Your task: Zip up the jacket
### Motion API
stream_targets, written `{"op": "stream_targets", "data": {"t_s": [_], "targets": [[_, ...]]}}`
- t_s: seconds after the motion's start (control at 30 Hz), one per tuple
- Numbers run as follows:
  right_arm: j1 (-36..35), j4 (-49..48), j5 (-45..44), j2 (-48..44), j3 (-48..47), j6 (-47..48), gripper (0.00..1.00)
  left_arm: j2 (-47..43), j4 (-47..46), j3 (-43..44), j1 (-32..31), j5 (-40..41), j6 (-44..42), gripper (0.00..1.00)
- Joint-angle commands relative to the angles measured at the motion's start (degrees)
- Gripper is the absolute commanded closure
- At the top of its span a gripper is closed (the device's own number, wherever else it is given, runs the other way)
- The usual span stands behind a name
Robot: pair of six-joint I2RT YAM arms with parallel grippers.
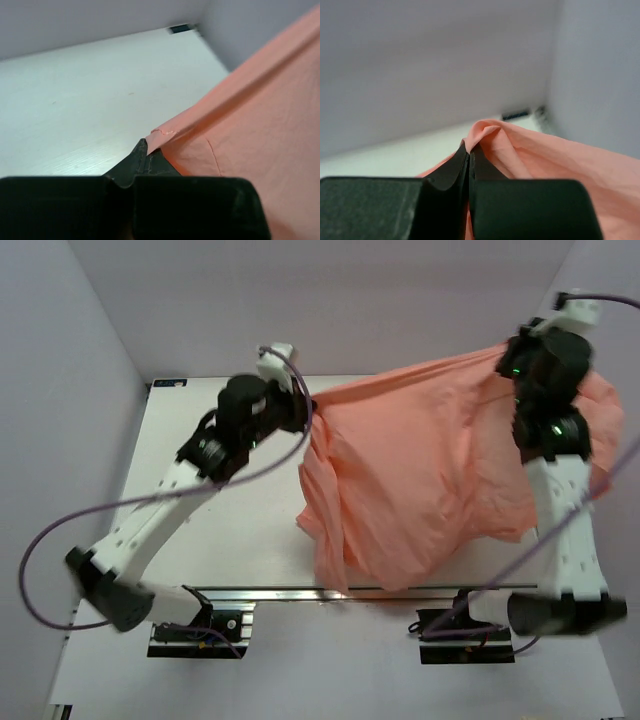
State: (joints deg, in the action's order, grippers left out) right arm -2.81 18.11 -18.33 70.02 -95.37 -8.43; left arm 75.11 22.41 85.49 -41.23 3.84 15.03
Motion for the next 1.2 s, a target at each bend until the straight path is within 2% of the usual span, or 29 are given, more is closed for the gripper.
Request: {"op": "stream_targets", "data": {"t_s": [0.0,0.07,0.17,0.2,0.23,0.27,0.3,0.33,0.37,0.4,0.43,0.47,0.5,0.53,0.63,0.73,0.77,0.8,0.87,0.9,0.93,1.0,1.1,1.17], "targets": [[0.7,-3.4,3.0,9.0,3.5,-1.9,1.00,7.2,-2.2,-3.6,18.0,-10.3,5.7,1.00],[0.6,-4.9,9.2,17.6,3.1,-2.4,1.00,16.4,-3.4,-2.5,21.3,-12.2,5.3,1.00],[0.0,-2.7,17.0,32.2,-2.7,-0.7,1.00,25.9,-4.6,3.3,27.2,-20.9,3.3,1.00],[-0.4,1.4,17.9,40.0,-9.5,-0.1,1.00,32.0,-4.6,7.5,29.7,-22.6,3.3,1.00],[-0.6,3.1,17.9,43.3,-13.0,0.2,1.00,34.8,-4.3,9.8,30.8,-23.4,3.3,1.00],[-0.8,4.6,21.7,46.5,-16.3,0.8,1.00,37.4,-3.6,12.4,31.7,-24.3,3.3,1.00],[-0.9,5.7,23.6,48.9,-21.7,1.1,1.00,42.1,-3.3,15.2,32.9,-25.0,3.8,0.94],[-1.1,8.3,25.3,52.3,-24.0,1.6,0.86,44.2,-2.2,21.4,33.1,-26.1,3.2,0.87],[-1.3,9.3,27.1,53.2,-25.8,2.0,0.79,46.2,1.6,24.9,33.0,-26.0,2.5,0.76],[-1.6,9.4,27.3,52.7,-26.4,3.0,0.71,49.0,3.3,28.0,33.0,-26.7,1.5,0.57],[-1.9,8.5,27.6,51.5,-25.2,3.6,0.50,49.6,5.9,32.3,33.0,-27.2,1.3,0.40],[-2.0,7.1,27.9,49.8,-23.3,4.1,0.39,49.6,6.1,33.2,33.0,-27.5,1.4,0.11],[-2.1,5.5,28.2,47.9,-20.8,4.6,0.24,49.1,6.2,33.0,33.1,-28.0,1.3,0.02],[-2.4,4.0,28.3,43.1,-15.3,4.7,0.11,46.6,5.7,32.1,33.1,-28.6,1.4,0.02],[-2.4,0.4,27.6,33.1,-4.9,3.8,0.11,40.6,1.9,23.3,33.1,-29.1,2.0,0.02],[-2.4,-0.5,23.5,22.9,3.1,0.2,0.11,31.7,0.6,13.2,32.3,-29.8,2.5,0.02],[-2.4,-0.4,19.8,20.3,8.7,-1.1,0.11,26.7,-0.3,10.3,31.7,-29.8,2.4,0.02],[-2.5,-0.2,17.6,15.4,11.4,-2.5,0.11,24.0,-0.7,4.2,29.2,-29.3,1.9,0.02],[-2.4,0.3,11.2,11.0,18.9,-6.5,0.11,19.0,-1.1,-1.5,25.2,-26.7,0.7,0.02],[-2.4,1.6,9.5,7.6,21.0,-7.5,0.11,14.6,-0.8,-6.6,19.6,-22.6,-0.6,0.02],[-2.3,2.7,7.9,6.5,22.6,-8.7,0.11,12.6,-0.7,-9.1,16.7,-20.9,-1.0,0.02],[-2.3,7.1,3.7,4.4,25.9,-12.6,0.11,7.8,-3.1,-17.2,9.7,-21.5,-1.7,0.02],[-1.5,11.6,3.9,5.6,28.9,-14.3,0.11,3.7,-5.6,-24.8,3.7,-24.4,-0.8,0.02],[0.0,12.6,7.2,7.1,30.6,-14.5,0.11,2.7,-5.7,-29.4,-0.7,-22.2,-0.8,0.02]]}}
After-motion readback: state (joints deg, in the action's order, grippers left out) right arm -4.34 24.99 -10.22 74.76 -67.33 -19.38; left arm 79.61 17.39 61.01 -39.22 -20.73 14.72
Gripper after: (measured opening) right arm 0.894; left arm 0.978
